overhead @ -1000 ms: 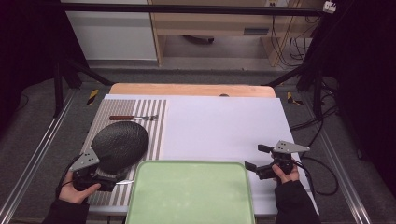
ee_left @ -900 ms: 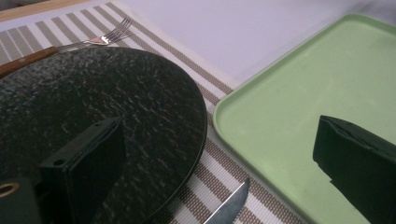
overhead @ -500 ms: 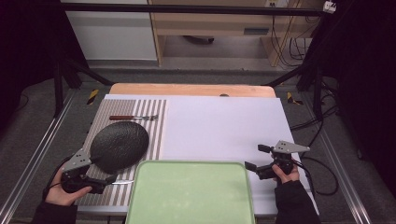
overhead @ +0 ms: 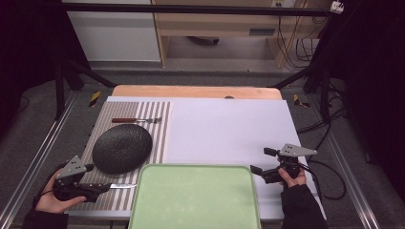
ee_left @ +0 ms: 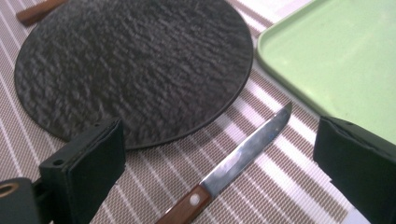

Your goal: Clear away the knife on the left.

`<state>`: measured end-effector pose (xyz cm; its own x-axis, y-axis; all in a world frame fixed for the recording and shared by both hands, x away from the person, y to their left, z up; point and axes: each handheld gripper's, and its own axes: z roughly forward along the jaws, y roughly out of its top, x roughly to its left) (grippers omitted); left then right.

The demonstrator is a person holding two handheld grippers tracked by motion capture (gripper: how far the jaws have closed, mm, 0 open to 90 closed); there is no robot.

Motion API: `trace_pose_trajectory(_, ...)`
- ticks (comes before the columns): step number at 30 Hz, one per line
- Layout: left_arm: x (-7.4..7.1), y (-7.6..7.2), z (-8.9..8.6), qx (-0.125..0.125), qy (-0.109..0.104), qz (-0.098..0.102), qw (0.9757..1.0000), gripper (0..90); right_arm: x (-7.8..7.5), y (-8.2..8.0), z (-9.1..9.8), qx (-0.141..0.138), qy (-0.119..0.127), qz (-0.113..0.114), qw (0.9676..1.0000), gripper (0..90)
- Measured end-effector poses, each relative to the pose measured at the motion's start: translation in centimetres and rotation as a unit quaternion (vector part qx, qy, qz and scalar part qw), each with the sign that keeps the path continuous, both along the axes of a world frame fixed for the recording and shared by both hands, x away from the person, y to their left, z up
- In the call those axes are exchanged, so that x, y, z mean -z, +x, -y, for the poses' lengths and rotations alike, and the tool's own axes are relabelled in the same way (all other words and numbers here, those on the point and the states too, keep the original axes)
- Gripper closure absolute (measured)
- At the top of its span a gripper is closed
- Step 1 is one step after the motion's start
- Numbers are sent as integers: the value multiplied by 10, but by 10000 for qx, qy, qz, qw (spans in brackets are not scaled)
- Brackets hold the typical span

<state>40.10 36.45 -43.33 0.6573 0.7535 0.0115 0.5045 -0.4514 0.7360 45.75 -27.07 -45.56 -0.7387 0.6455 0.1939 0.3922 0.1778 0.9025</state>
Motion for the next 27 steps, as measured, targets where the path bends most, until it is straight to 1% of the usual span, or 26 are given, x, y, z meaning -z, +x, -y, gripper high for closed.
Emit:
trace_pose_trajectory(4,2,-1,-8,-82,85,-124,9999,47,0,0,0,-3,-8,-8,10000,2)
trace_pose_trajectory(8,7,0,-13,-143,195,-300,9993,80,0,0,-1,-2,-13,-12,10000,2)
trace_pose_trajectory(10,10,1,-15,-142,296,-403,9986,106,0,0,-1,2,-11,-13,10000,2)
trace_pose_trajectory(11,11,1,-15,-129,308,-447,9984,123,1,0,-1,-4,-18,-10,10000,2)
trace_pose_trajectory(13,13,2,-15,-85,375,-498,9980,158,1,0,-1,-3,-22,-10,10000,2)
trace_pose_trajectory(15,16,3,-15,-37,519,-512,9973,186,1,0,-1,-3,-20,-12,10000,2)
trace_pose_trajectory(17,18,4,-15,33,557,-553,9969,215,1,0,-1,-4,-19,-10,10000,2)
trace_pose_trajectory(19,20,5,-16,64,625,-541,9966,248,0,0,0,3,-15,-8,10000,2)
trace_pose_trajectory(23,21,6,-18,132,626,-555,9964,344,0,0,0,3,-17,-12,10000,2)
trace_pose_trajectory(24,21,6,-18,132,626,-555,9964,356,0,0,0,1,-18,-12,10000,3)
trace_pose_trajectory(25,23,6,-18,215,669,-532,9961,368,1,0,-1,-1,-24,-10,10000,2)
trace_pose_trajectory(27,23,6,-18,278,726,-528,9956,413,1,0,-1,-2,-24,-11,10000,2)
